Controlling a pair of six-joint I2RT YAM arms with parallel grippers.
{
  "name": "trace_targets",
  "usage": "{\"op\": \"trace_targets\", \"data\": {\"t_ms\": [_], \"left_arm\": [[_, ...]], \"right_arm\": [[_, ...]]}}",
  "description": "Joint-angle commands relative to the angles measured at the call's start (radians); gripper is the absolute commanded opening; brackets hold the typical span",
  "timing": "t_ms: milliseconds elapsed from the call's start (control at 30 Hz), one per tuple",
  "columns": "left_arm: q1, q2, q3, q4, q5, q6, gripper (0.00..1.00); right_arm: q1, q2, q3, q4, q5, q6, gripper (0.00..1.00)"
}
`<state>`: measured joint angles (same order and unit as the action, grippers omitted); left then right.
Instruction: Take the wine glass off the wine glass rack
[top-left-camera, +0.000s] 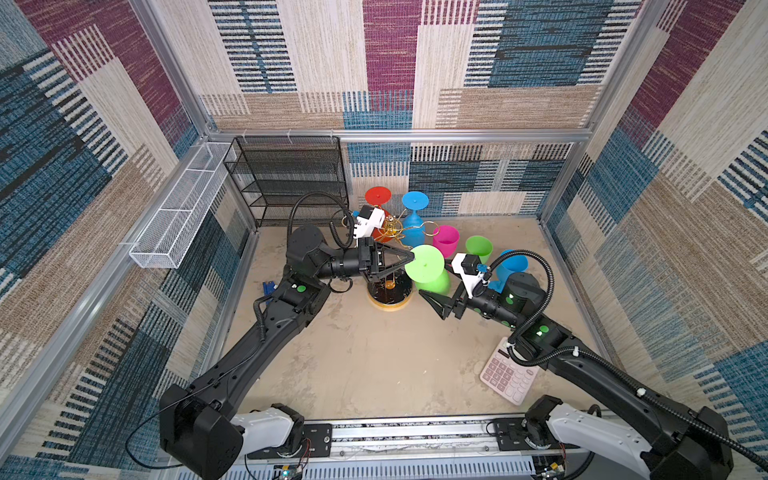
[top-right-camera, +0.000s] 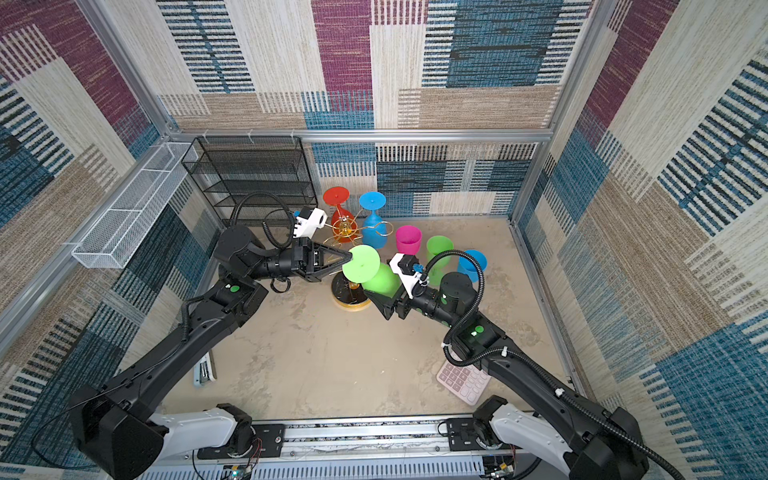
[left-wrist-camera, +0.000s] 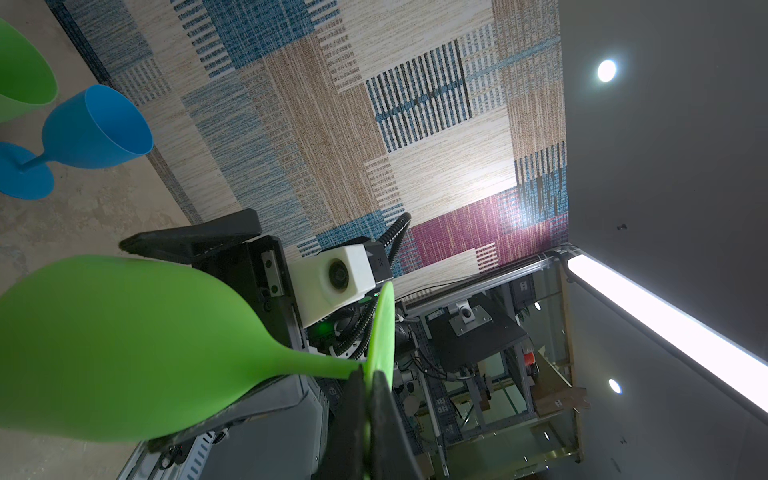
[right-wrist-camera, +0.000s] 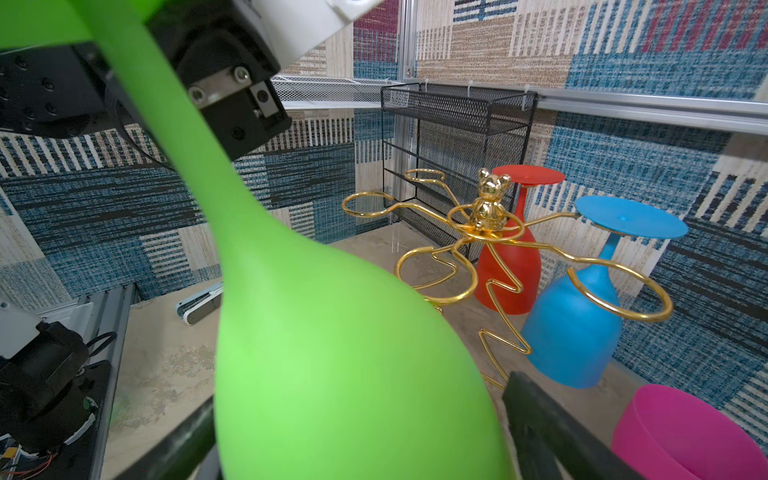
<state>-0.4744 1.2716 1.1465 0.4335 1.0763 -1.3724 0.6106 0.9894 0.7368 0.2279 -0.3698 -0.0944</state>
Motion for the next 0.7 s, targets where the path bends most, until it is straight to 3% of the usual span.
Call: {"op": "trace_targets", "data": {"t_ms": [0, 233, 433, 667], "left_arm": [[-0.003, 0.005, -0.002, 0.076, 0.021, -0.036, 0.0], [-0.001, 0.019, -0.003, 0.073, 0.024, -0.023, 0.01], [-0.001, 0.017, 0.021, 0.022, 0.024, 0.046, 0.21], [0.014, 0.007, 0.055, -0.037, 0.002, 0.133, 0.28]], "right_arm": [[0.002, -0.006, 0.01, 0.015, 0.027, -0.011, 0.94], [0.003, -0.01, 0.037, -0.047, 0.031, -0.026, 0.89], [0.003, -0.027, 0.064, -0.132, 0.042, -0.034, 0.83], [0.003, -0.036, 0.115, -0.256, 0.052, -0.006, 0.77]]}}
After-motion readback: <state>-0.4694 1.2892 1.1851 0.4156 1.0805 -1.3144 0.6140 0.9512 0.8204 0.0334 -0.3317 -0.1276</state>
